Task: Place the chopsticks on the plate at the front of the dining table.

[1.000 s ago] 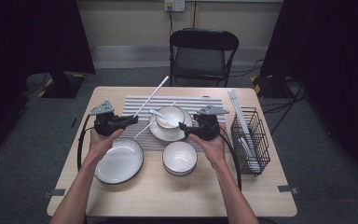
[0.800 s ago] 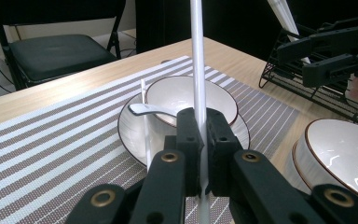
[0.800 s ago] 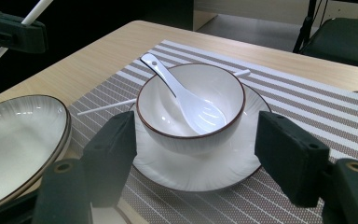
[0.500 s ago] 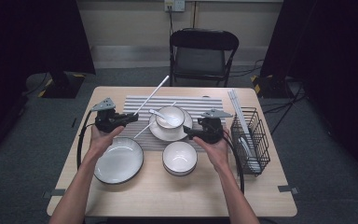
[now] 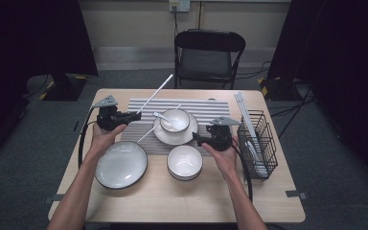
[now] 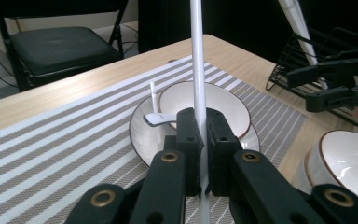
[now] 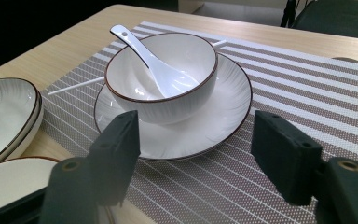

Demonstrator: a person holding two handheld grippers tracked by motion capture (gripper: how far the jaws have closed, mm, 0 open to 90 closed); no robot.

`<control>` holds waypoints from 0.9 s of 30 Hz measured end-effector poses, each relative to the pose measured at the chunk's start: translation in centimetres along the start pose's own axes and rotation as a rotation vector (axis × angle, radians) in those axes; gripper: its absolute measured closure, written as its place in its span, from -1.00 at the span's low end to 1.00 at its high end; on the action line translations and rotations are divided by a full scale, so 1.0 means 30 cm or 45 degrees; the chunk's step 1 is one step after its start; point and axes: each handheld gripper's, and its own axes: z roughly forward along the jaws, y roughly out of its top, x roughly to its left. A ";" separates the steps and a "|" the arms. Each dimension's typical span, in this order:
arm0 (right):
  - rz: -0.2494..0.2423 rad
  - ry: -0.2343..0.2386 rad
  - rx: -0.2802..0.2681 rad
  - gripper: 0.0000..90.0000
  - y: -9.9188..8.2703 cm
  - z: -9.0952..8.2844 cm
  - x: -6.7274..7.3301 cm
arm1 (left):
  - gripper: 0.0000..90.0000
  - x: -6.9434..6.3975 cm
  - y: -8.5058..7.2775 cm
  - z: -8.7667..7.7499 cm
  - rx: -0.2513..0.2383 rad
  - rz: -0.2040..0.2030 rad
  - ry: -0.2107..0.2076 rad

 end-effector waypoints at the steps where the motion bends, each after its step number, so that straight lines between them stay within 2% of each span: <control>1: -0.002 -0.001 0.001 -0.28 -0.006 0.000 -0.001 | 0.92 0.004 0.006 0.002 0.010 -0.003 0.003; 4: -0.005 -0.015 0.015 -0.29 -0.019 0.002 -0.003 | 0.92 0.010 0.016 0.003 0.018 0.008 0.014; 7: 0.001 -0.027 0.026 -0.27 -0.034 0.001 -0.015 | 0.92 0.027 0.013 0.005 -0.001 -0.021 0.017; 10: -0.002 -0.046 0.048 -0.27 -0.046 0.006 -0.020 | 0.92 0.039 -0.002 0.019 0.035 0.004 0.054; 12: -0.006 -0.068 0.056 -0.23 -0.057 0.011 -0.023 | 0.92 0.048 -0.009 0.028 0.041 -0.010 0.065; 13: -0.009 -0.070 0.059 -0.17 -0.061 0.014 -0.023 | 0.92 0.052 -0.014 0.034 0.037 -0.034 0.052; 16: -0.014 -0.091 0.078 -0.22 -0.079 0.026 -0.025 | 0.92 0.058 -0.021 0.050 0.061 -0.014 0.051; 18: -0.007 -0.090 0.098 -0.27 -0.084 0.033 -0.027 | 0.92 0.060 -0.026 0.056 0.063 -0.038 0.052; 22: -0.009 -0.097 0.107 -0.29 -0.092 0.036 -0.027 | 0.92 0.071 -0.034 0.065 0.085 -0.046 0.054; 23: -0.012 -0.117 0.116 -0.36 -0.098 0.037 -0.029 | 0.92 0.079 -0.043 0.074 0.101 -0.059 0.059; 27: 0.026 -0.133 0.124 -0.45 -0.115 0.042 -0.046 | 0.92 0.087 -0.067 0.096 0.130 -0.073 0.066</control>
